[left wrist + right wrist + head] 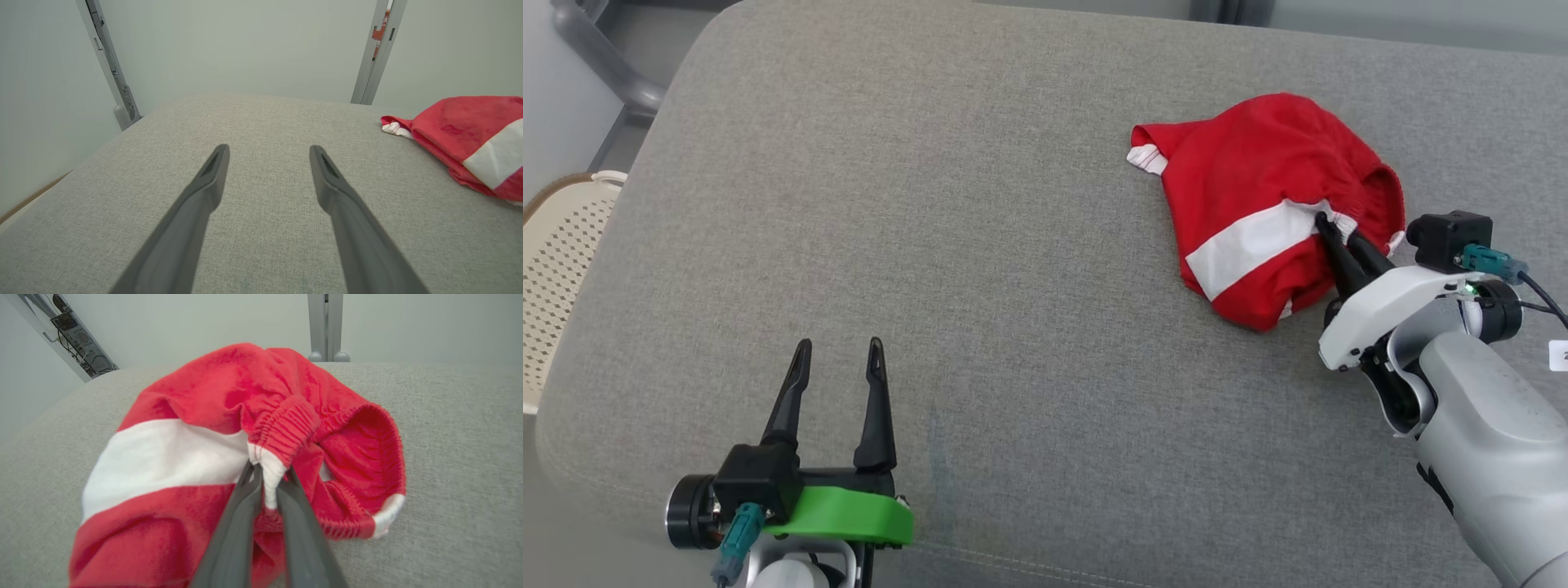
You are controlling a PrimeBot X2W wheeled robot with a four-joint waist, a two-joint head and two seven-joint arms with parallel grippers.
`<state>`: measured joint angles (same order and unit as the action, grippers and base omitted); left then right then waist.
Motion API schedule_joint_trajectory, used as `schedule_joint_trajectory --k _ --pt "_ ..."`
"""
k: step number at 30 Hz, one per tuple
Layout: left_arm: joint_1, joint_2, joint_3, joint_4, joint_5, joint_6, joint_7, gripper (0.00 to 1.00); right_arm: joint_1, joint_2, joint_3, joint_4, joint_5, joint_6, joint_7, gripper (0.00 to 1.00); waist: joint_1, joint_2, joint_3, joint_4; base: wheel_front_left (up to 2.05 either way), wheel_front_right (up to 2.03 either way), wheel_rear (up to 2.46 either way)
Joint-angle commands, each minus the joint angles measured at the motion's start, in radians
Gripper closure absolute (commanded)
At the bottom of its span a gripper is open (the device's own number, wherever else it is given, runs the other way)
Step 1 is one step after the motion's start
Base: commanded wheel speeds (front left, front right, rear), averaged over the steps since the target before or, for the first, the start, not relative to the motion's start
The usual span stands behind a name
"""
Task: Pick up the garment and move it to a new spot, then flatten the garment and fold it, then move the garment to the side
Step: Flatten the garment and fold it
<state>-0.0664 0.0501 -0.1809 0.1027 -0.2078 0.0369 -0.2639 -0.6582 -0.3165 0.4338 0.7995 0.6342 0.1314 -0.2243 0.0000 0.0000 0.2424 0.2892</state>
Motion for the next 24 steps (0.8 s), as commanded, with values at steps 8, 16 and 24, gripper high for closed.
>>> schedule_joint_trajectory --k 8,16,24 --pt "0.022 0.001 0.022 0.012 0.006 0.000 0.000 0.00 0.044 -0.032 0.033 -0.119 -0.023 -0.002 -0.041 1.00 0.0000 0.0000 -0.064 -0.042 0.00 0.00 0.00" --pt "0.061 0.001 0.052 0.018 0.015 -0.015 0.000 0.00 0.269 -0.057 -0.042 -0.349 -0.079 -0.002 -0.041 1.00 0.0000 0.0000 -0.126 -0.115 0.00 0.00 0.00" --pt "0.081 0.002 0.067 0.019 0.018 -0.025 0.000 0.00 0.541 -0.067 -0.194 -0.492 -0.083 -0.001 -0.041 1.00 0.0000 0.0000 -0.155 -0.188 0.00 0.00 0.00"
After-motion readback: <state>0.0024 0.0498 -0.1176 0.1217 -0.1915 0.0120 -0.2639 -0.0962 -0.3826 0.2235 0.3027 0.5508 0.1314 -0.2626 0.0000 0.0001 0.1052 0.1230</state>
